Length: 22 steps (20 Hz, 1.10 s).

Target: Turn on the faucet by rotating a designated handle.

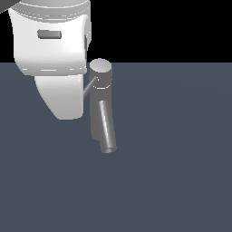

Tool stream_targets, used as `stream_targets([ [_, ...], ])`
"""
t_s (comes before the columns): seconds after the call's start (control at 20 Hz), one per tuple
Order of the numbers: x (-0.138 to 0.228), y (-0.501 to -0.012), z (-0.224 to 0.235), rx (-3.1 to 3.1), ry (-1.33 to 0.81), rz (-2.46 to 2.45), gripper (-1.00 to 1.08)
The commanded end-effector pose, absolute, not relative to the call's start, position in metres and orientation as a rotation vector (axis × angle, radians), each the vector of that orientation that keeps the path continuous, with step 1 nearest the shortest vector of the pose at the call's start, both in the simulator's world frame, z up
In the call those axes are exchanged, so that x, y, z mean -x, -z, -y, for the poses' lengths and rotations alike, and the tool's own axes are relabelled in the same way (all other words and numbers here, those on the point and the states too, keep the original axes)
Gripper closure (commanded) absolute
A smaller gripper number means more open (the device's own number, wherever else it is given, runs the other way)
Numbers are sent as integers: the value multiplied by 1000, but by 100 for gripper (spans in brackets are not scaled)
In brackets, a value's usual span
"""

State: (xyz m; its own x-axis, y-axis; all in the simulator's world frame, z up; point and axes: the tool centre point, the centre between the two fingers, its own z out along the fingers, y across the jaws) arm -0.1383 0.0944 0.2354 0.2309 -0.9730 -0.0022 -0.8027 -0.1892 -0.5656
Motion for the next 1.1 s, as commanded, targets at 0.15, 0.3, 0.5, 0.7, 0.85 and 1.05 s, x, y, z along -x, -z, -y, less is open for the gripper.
stream_targets([
  [0.15,142,-230,-82,2048,503,-1652,108],
  [0.3,143,-228,-79,2048,503,-1653,108],
  [0.5,146,-226,-76,2047,503,-1654,108],
  [0.7,148,-224,-73,2047,503,-1654,108],
  [0.85,150,-223,-70,2047,502,-1656,108],
  [1.05,147,-226,-73,2049,505,-1638,108],
])
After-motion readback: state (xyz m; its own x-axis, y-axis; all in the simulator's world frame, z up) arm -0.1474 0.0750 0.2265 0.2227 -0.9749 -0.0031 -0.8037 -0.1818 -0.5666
